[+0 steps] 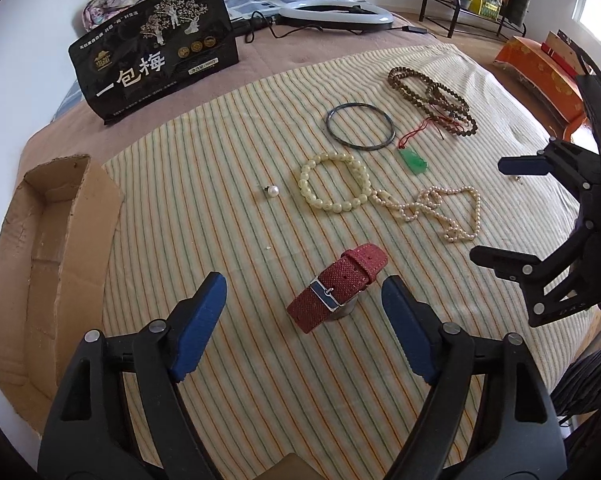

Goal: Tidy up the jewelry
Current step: 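Close the left tool on the red watch strap while the right tool grasps the pearl necklace, then lift the red watch with the left tool while the right tool lifts the pearl necklace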

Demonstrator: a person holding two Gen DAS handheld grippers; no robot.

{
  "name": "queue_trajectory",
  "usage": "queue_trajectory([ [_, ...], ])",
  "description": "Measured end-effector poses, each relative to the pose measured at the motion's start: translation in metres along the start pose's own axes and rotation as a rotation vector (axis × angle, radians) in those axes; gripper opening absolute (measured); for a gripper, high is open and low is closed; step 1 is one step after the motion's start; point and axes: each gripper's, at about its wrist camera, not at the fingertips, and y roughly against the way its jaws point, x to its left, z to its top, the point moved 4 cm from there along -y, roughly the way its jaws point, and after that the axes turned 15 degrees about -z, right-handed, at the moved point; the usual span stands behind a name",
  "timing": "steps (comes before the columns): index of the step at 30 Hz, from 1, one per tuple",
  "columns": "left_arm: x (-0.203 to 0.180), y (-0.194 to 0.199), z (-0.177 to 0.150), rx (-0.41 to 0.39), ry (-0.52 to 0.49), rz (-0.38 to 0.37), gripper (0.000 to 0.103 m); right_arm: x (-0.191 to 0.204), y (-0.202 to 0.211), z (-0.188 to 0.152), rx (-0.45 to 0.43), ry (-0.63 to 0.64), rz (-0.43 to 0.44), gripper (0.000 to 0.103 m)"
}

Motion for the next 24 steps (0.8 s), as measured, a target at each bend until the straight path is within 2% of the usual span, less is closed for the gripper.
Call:
queue_trajectory([
  [9,0.005,-0.013,0.008,0.006,0.015,-0.025,0.080,0.008,-0.023,0.010,0.024,0.031,0.000,0.101],
  [12,0.004,-0.018,0.008,0.021,0.030,-0.067,0.066,0.008,-0.031,0.010,0.040,0.026,0.012,0.101],
  [16,0.003,-0.024,0.003,0.051,0.057,-0.101,0.040,0.006,-0.034,0.007,0.047,0.013,0.025,0.101],
  [20,0.000,-0.023,0.000,0.051,0.071,-0.121,0.032,0.005,-0.035,0.007,0.046,0.004,0.031,0.101],
  [22,-0.001,-0.022,0.000,0.049,0.069,-0.121,0.024,0.005,-0.036,0.007,0.049,-0.002,0.033,0.100],
  [24,-0.002,-0.021,0.000,0.045,0.071,-0.122,0.022,0.006,-0.036,0.007,0.051,-0.003,0.033,0.098],
])
